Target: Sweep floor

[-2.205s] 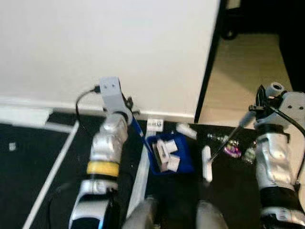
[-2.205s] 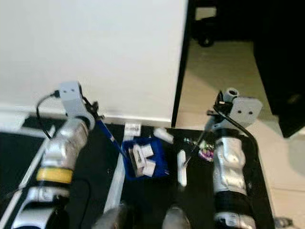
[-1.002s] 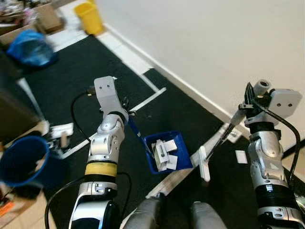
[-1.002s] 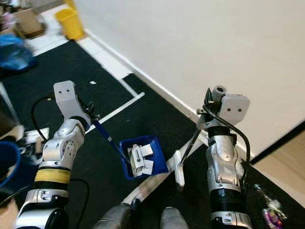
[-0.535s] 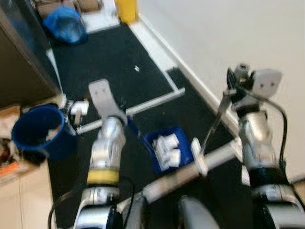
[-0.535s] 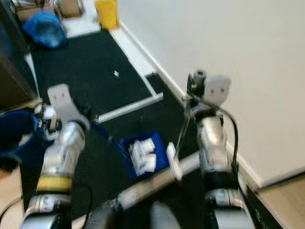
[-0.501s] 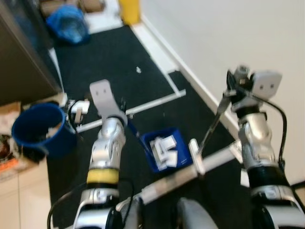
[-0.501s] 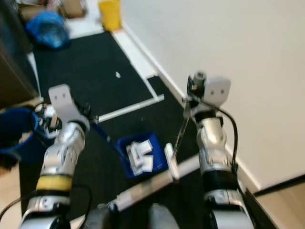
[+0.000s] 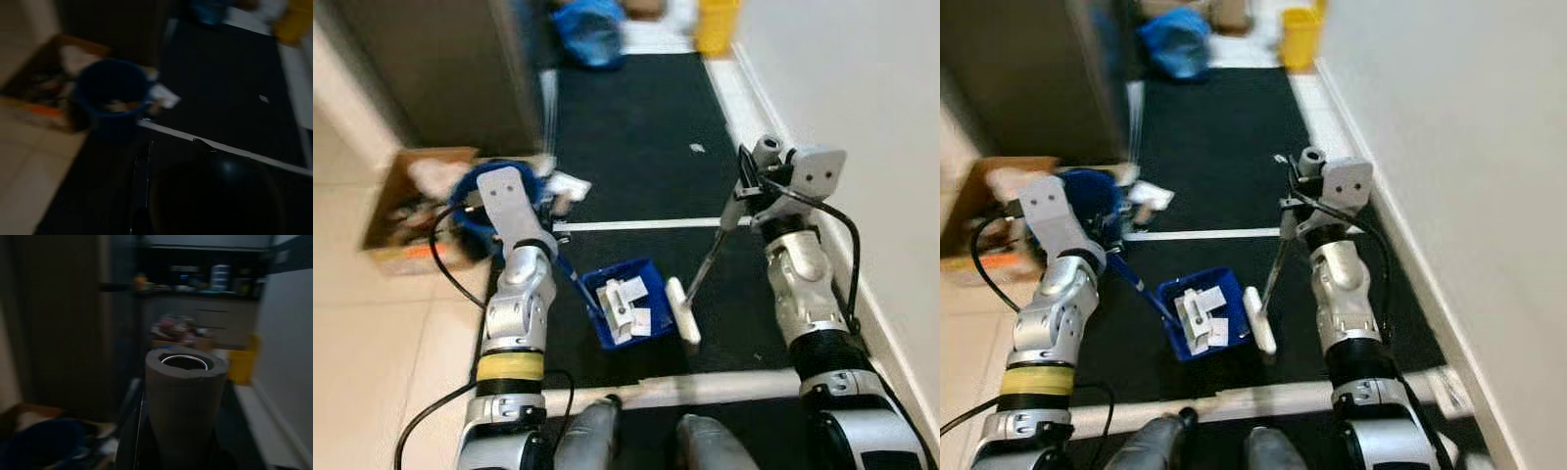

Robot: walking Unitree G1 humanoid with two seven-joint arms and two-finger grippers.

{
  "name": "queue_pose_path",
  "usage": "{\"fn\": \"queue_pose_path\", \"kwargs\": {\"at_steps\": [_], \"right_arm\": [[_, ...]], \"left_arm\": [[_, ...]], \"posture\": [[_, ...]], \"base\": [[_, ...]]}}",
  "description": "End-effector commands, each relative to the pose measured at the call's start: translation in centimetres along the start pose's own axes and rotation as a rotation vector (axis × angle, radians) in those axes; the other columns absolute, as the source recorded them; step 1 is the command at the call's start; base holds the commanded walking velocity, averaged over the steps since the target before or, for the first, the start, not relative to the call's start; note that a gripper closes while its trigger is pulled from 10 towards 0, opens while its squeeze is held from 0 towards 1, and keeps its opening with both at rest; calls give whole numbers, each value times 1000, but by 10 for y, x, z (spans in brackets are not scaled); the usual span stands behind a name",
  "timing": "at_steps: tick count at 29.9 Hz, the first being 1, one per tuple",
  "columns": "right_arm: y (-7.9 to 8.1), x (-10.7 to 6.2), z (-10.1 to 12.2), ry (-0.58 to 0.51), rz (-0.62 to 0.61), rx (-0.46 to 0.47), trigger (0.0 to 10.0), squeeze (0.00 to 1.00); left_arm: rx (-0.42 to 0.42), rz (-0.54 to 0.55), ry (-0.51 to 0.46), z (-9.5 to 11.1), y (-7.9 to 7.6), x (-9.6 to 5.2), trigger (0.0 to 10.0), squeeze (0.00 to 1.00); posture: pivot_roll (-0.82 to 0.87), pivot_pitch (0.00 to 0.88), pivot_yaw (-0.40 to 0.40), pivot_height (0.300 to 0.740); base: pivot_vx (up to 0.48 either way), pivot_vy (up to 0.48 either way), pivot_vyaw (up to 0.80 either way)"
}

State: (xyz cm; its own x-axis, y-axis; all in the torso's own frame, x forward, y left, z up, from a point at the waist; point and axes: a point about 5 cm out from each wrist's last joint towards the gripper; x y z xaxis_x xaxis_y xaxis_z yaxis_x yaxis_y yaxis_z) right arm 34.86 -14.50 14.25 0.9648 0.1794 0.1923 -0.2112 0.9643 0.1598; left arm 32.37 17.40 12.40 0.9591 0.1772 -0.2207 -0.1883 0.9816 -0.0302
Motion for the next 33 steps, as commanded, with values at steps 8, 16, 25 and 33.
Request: {"fn": "queue_pose_path", "kwargs": {"at_steps": [8, 16, 25, 33], "right_arm": [[-7, -3, -2, -10, -27, -1, 10000, 0], [-10, -3, -6, 4, -63, 9, 10000, 0], [-26, -8, -7, -12, -178, 67, 10000, 0], [-36, -11, 6, -75, -211, 32, 10000, 0]], "left_arm": [[0, -10, -45, 14, -1, 0, 10000, 0], [7, 2, -30, 12, 2, 0, 10000, 0], [79, -56, -59, 20, -8, 1, 10000, 0], [96, -97, -120, 31, -12, -1, 10000, 0]], "posture": [[-13, 75, -45, 740], [-13, 82, -38, 740], [-19, 86, -21, 740], [-20, 89, -16, 740]], "base": [[0, 0, 788], [0, 0, 712], [0, 0, 0], [0, 0, 0]]}}
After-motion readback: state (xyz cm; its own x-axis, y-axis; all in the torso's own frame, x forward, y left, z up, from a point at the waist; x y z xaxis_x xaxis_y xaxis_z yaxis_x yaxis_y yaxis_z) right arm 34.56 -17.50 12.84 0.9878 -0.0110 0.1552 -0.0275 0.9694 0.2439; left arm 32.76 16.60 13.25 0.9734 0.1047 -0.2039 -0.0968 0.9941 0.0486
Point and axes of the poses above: a point about 5 cm out from each wrist's last joint towards the gripper, its own x axis pointing out of the wrist towards the gripper, its own z axis along the axis of the wrist's last joint, y = z × x, and after that the axes turned 7 degrees about x, right-handed
